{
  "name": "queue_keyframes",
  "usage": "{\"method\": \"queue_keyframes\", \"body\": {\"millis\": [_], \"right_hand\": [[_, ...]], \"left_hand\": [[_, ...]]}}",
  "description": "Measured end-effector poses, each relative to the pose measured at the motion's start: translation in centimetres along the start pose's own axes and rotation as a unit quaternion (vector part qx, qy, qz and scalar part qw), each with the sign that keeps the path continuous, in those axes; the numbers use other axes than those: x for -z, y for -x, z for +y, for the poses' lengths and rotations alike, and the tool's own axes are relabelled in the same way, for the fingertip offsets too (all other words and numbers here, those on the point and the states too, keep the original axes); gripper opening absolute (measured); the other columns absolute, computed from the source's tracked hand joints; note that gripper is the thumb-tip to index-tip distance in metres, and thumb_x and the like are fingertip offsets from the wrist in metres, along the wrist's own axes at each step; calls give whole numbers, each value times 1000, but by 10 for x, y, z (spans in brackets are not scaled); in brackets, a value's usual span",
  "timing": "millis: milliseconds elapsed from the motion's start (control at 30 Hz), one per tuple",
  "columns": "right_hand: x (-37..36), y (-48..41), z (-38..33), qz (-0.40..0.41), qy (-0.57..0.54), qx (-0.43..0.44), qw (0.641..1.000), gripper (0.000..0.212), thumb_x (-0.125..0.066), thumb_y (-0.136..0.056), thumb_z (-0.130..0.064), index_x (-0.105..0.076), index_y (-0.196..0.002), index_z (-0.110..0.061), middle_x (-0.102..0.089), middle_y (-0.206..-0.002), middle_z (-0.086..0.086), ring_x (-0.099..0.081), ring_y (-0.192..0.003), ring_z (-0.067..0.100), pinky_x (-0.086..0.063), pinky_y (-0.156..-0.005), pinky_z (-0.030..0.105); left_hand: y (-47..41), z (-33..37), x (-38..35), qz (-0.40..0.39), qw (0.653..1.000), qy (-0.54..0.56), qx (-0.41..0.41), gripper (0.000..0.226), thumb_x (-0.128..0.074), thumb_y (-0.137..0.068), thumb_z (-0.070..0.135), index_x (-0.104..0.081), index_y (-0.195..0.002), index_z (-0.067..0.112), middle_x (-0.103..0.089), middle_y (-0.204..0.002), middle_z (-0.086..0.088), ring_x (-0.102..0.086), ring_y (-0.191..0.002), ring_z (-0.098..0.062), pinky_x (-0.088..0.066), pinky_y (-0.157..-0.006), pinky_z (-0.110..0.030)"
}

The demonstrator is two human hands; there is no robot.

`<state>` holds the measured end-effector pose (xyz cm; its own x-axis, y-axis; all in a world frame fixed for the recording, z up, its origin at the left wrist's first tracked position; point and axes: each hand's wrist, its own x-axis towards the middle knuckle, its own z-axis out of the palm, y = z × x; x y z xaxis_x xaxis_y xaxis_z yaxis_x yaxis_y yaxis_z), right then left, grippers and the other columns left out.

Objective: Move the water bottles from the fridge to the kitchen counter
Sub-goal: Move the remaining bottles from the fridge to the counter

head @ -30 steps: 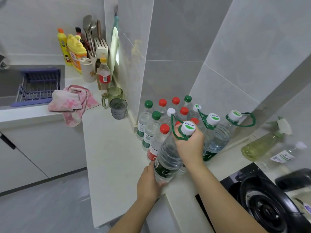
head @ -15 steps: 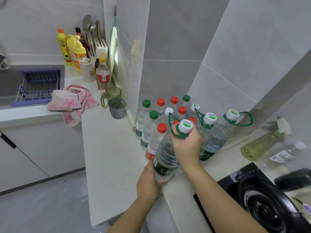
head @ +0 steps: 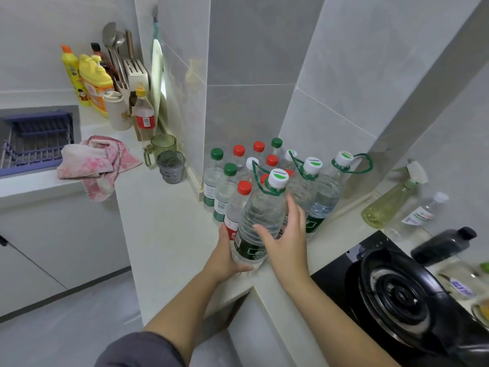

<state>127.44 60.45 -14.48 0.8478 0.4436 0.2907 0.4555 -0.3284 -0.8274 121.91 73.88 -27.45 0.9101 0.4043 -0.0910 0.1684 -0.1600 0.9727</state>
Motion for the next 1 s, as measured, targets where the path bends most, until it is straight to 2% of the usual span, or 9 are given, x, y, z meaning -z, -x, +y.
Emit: {"method": "queue_keyframes", "body": {"millis": [100, 167, 233, 300, 400, 533, 633, 867, 1000], "right_hand": [[-6, 7, 14, 3, -17, -32, 999, 92, -84, -76, -23, -31, -150, -30, -35, -145, -9, -38, -138, 9, -45, -108, 43], [-9, 10, 21, 4, 1, -51, 999, 94, -87, -71, -24, -34, -149, -26, -39, -143, -3, -44, -133, 13, -47, -106, 41], [-14, 12, 28, 0, 30, -72, 997, 93, -91, -66, -22, -40, -144, -20, -46, -137, 1, -50, -126, 17, -45, -102, 33], [-20, 14, 39, -6, 39, -103, 994, 90, -93, -61, -19, -44, -136, -17, -50, -131, 4, -53, -122, 20, -46, -99, 33], [-33, 17, 54, -13, 53, -154, 987, 83, -94, -59, -22, -46, -126, -15, -56, -122, 5, -58, -113, 25, -51, -95, 42], [-44, 21, 72, -36, 73, -200, 976, 76, -93, -61, -21, -48, -122, -12, -60, -119, 7, -61, -110, 25, -52, -91, 36], [-50, 25, 84, -49, 67, -236, 968, 71, -93, -64, -21, -50, -120, -11, -64, -117, 8, -63, -108, 26, -50, -88, 32], [-60, 29, 98, -42, 73, -258, 962, 61, -93, -60, -26, -50, -102, -19, -67, -104, 4, -66, -97, 25, -55, -83, 42], [-59, 30, 96, -53, 84, -250, 963, 61, -92, -63, -24, -53, -109, -14, -68, -106, 6, -66, -99, 27, -54, -85, 41]], "left_hand": [[2, -1, 6, -38, 999, -24, 1, 128, -91, -58, 23, 0, -144, 44, -36, -146, 24, -43, -131, 2, -41, -106, -25], [0, -2, 22, -83, 995, -61, 2, 124, -82, -67, 9, 8, -149, 35, -20, -152, 23, -32, -139, -3, -33, -112, -23], [-9, 0, 41, -60, 993, -79, 57, 111, -67, -78, 1, 13, -152, 19, -8, -156, 10, -22, -145, -17, -24, -117, -32], [-23, 7, 56, 15, 992, -47, 118, 104, -61, -84, 4, 15, -153, 17, -14, -160, -4, -26, -144, -26, -28, -115, -37], [-50, 28, 63, 65, 995, 36, 65, 98, -64, -84, 4, 2, -153, 23, -35, -150, -1, -43, -127, -20, -38, -102, -34], [-87, 19, 69, 61, 993, 36, 97, 104, -69, -86, 11, 10, -153, 24, -35, -152, -3, -43, -130, -25, -42, -107, -47], [-102, 2, 76, 53, 989, 3, 139, 99, -59, -91, 14, 19, -150, 33, -29, -156, -3, -39, -135, -30, -39, -108, -53], [-118, -16, 84, 45, 987, -36, 152, 106, -63, -82, 8, 13, -148, 41, -38, -150, 0, -49, -123, -29, -51, -95, -50], [-100, -2, 77, 70, 990, -11, 121, 94, -64, -85, 12, -2, -151, 35, -44, -145, -1, -49, -126, -30, -46, -102, -51]]}}
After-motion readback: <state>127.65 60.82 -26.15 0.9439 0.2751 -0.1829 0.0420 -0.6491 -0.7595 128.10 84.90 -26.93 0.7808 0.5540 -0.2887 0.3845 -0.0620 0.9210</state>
